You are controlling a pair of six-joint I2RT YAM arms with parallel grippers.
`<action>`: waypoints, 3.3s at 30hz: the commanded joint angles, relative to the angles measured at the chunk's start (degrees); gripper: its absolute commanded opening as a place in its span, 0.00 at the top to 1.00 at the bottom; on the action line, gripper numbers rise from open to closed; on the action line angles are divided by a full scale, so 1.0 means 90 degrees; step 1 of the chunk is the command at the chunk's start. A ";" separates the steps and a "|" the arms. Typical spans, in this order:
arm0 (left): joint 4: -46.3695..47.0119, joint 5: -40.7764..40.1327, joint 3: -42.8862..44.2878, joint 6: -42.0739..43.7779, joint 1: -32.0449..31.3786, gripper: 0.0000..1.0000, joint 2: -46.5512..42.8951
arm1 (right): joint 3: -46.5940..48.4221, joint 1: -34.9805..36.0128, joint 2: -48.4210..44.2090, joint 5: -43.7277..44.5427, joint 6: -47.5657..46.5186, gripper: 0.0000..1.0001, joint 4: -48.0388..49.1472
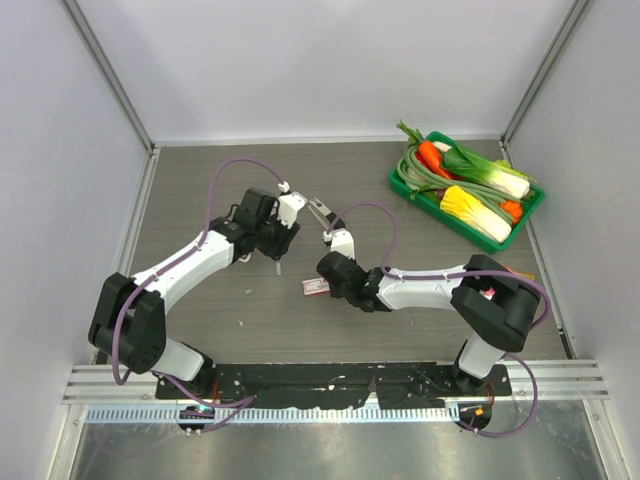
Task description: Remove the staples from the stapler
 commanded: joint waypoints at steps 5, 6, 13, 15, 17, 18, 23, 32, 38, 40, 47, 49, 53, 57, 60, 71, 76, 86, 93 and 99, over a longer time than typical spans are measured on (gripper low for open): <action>0.0132 -0.0008 0.0023 -0.0023 -0.0011 0.55 -0.0155 | 0.0017 0.0062 -0.0255 0.0092 0.0100 0.69 -0.0119; 0.0112 -0.0008 0.0013 -0.0023 -0.0011 0.55 -0.0155 | 0.0017 0.0062 -0.0255 0.0092 0.0119 0.69 -0.0119; 0.0103 -0.0017 0.0013 -0.0013 -0.0011 0.55 -0.0155 | 0.0173 0.0062 -0.0675 0.0209 -0.0056 0.69 -0.0275; 0.0093 0.0002 0.0042 -0.0013 -0.0011 0.55 -0.0174 | 0.0299 0.0062 -0.0860 0.0239 -0.0144 0.69 -0.0295; 0.0093 0.0002 0.0062 -0.0023 -0.0011 0.55 -0.0184 | 0.0378 0.0043 -0.0900 0.0317 -0.0261 0.71 -0.0304; 0.0083 0.0002 0.0071 -0.0032 -0.0001 0.55 -0.0174 | 0.0446 -0.0006 -0.0881 0.0327 -0.0291 0.71 -0.0305; 0.0063 -0.0027 0.0072 -0.0023 -0.0001 0.55 -0.0194 | 0.0564 -0.0172 -0.0539 0.0220 -0.0408 0.82 -0.0227; 0.0073 -0.0037 0.0052 -0.0023 -0.0001 0.55 -0.0184 | 0.0778 -0.0436 0.0095 0.0083 -0.0623 0.92 0.0076; 0.0093 -0.0056 0.0023 -0.0013 -0.0011 0.55 -0.0204 | 0.0857 -0.0475 0.0340 -0.0015 -0.0662 0.94 0.0086; 0.0093 -0.0047 -0.0006 -0.0003 -0.0011 0.55 -0.0213 | 0.0847 -0.0475 0.0360 -0.0025 -0.0672 0.94 0.0271; 0.0122 -0.0066 -0.0007 0.0006 -0.0001 0.55 -0.0213 | 0.0818 -0.0475 0.0428 -0.0074 -0.0672 0.96 0.0281; 0.0122 -0.0057 -0.0007 -0.0003 -0.0001 0.55 -0.0213 | 0.0779 -0.0475 0.0409 -0.0083 -0.0662 0.96 0.0272; 0.0122 -0.0057 0.0013 -0.0003 -0.0011 0.55 -0.0204 | 0.0632 -0.0475 0.0380 -0.0152 -0.0594 0.98 0.0262; 0.0122 -0.0066 0.0013 -0.0003 -0.0011 0.55 -0.0194 | 0.0486 -0.0465 0.0292 -0.0220 -0.0516 0.99 0.0272; 0.0122 -0.0057 0.0023 0.0007 -0.0011 0.55 -0.0184 | 0.0388 -0.0465 0.0214 -0.0249 -0.0477 0.99 0.0262; 0.0122 -0.0057 0.0013 -0.0013 -0.0011 0.55 -0.0164 | 0.0261 -0.0407 0.0077 -0.0240 -0.0418 0.99 0.0242; 0.0103 -0.0066 0.0023 -0.0003 -0.0001 0.55 -0.0155 | 0.0485 -0.0397 0.0116 -0.0210 -0.0545 0.94 0.0223; -0.0083 -0.0018 0.0227 -0.0013 0.0213 0.54 -0.0116 | 0.0885 -0.0407 0.0028 -0.0132 -0.0691 0.67 0.0154; -0.0278 0.0177 0.0394 0.0065 0.0789 0.54 -0.0272 | 0.1314 -0.0407 0.0135 -0.0288 -0.0653 0.63 0.0154; -0.0503 0.0510 0.0277 0.0133 0.1473 0.54 -0.0516 | 0.1988 -0.0192 0.0720 -0.0815 -0.0584 0.62 -0.0029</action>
